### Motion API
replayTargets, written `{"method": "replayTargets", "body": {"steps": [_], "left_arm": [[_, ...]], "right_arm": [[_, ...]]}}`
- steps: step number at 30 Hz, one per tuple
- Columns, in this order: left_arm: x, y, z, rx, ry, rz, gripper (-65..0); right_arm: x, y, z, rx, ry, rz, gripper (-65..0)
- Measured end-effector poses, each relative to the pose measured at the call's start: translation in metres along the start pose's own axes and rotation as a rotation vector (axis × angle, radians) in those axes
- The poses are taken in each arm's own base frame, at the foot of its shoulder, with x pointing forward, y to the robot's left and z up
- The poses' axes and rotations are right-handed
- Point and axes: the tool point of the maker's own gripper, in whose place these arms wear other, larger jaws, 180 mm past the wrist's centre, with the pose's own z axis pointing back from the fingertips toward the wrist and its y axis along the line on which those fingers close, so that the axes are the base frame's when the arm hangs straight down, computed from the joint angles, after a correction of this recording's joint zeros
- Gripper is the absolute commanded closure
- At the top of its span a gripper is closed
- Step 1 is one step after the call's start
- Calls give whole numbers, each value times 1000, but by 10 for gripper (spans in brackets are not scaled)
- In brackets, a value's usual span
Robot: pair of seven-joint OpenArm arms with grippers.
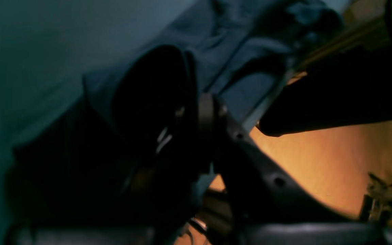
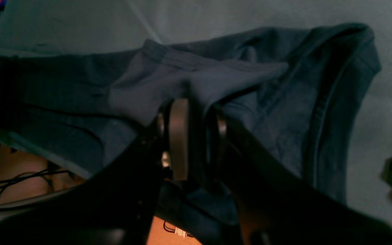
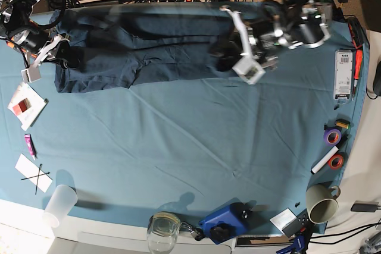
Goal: Fold the T-shirt properly
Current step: 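Grasp the strip end with the left gripper and fold it toward the right gripper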
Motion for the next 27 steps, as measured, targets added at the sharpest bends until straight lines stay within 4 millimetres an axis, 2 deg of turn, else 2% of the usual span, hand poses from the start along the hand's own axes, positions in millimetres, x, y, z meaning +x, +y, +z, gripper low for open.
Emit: {"method": "replayTargets", "body": {"steps": [3,10,18,19,22,23,24,27], "left_arm": [[6,-10,-13,-4,-2,-35,0],[2,-24,-52,-11,19,6,0],[12,-24,-66,9,-21,26,0],[12,-25,-66,8,-20,25,-35],[13,-30,-66,-21,-25,-8,-281],[14,-33,-65,-38,-33,3,-335],[16,-36,-65,-54,-42,14,-360],[18,-46,-63,-104,-45,35,-360]], "right_arm": [[0,0,0,0,0,0,-113],[0,0,0,0,0,0,-112],[0,0,0,0,0,0,-112],[0,0,0,0,0,0,-113],[0,0,0,0,0,0,-112],[0,0,0,0,0,0,-112],[0,0,0,0,0,0,-112],[0,0,0,0,0,0,-113]]}}
